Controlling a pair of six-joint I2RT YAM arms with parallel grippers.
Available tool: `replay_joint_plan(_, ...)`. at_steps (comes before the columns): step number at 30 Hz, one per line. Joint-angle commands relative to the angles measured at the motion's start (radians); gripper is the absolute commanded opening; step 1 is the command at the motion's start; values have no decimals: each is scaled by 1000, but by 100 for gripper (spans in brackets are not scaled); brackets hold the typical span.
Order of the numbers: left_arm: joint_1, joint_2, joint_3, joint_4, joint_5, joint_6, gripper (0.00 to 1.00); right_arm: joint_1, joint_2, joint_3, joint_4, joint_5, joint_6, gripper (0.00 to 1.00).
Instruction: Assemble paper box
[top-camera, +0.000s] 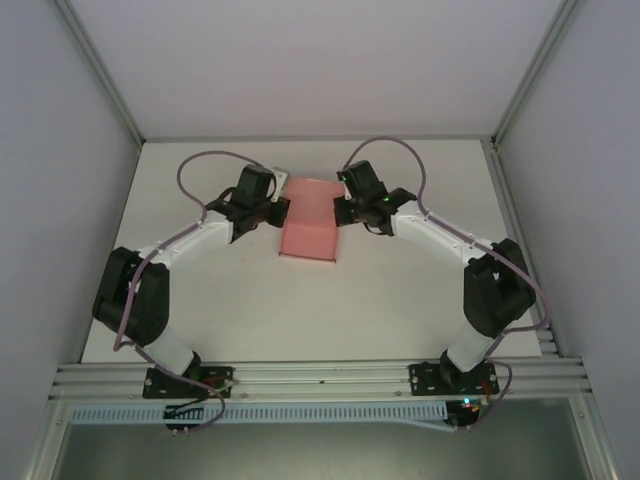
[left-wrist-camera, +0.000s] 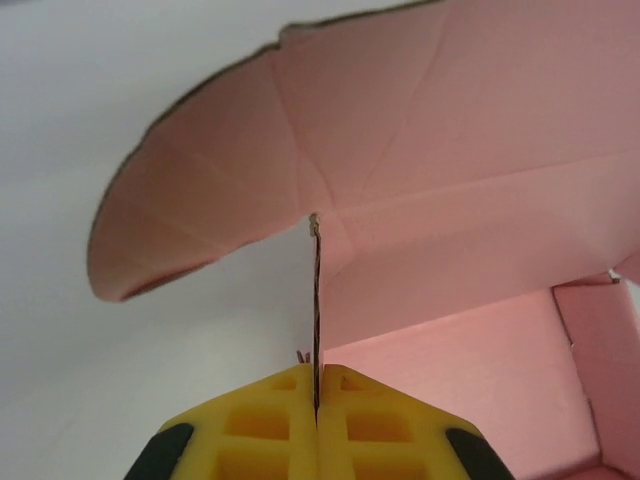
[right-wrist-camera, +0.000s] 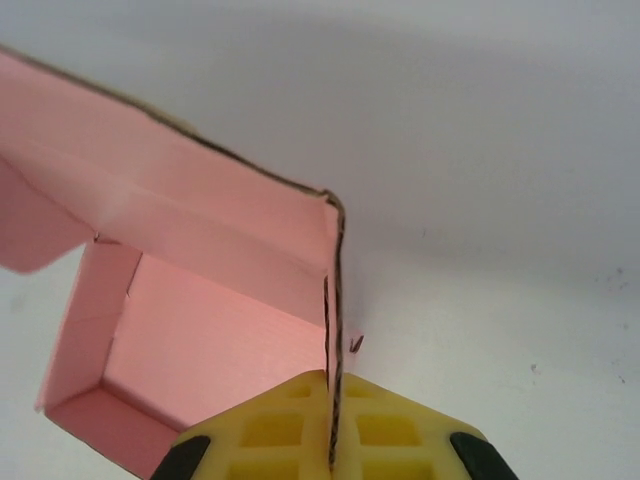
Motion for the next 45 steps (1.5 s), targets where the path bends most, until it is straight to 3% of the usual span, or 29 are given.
replay_joint_plan(1,-31,38,13,160,-17,-105,0,23,48,28,180,110,139,0)
replay_joint_plan(4,-38,55,-12,242,4,-102,0,31,72,11,265,167,186,0)
replay_joint_plan(11,-45,105,-102,455,-4,-132,0,35,121,-68,465,57,147,0)
replay_joint_plan(15,-46,143,-100,480,19,-183,0,49,138,-119,553,-29,141,0)
replay_joint_plan(22,-56,138,-169,588,58,-244,0,87,118,-192,565,23,86,0)
replay_joint_plan(33,-85,4,-495,888,78,-154,2,127,31,-395,681,80,17,0)
replay_joint_plan(37,-90,-56,-543,877,95,-131,17,150,-8,-464,702,144,-1,1)
replay_joint_plan(42,-90,-138,-578,806,71,-148,64,183,-43,-525,727,193,-18,1)
replay_joint_plan(44,-90,-179,-587,765,63,-155,72,204,-45,-528,713,248,-30,1)
replay_joint_plan(45,-91,-199,-589,740,55,-160,81,213,-45,-526,695,265,-36,1)
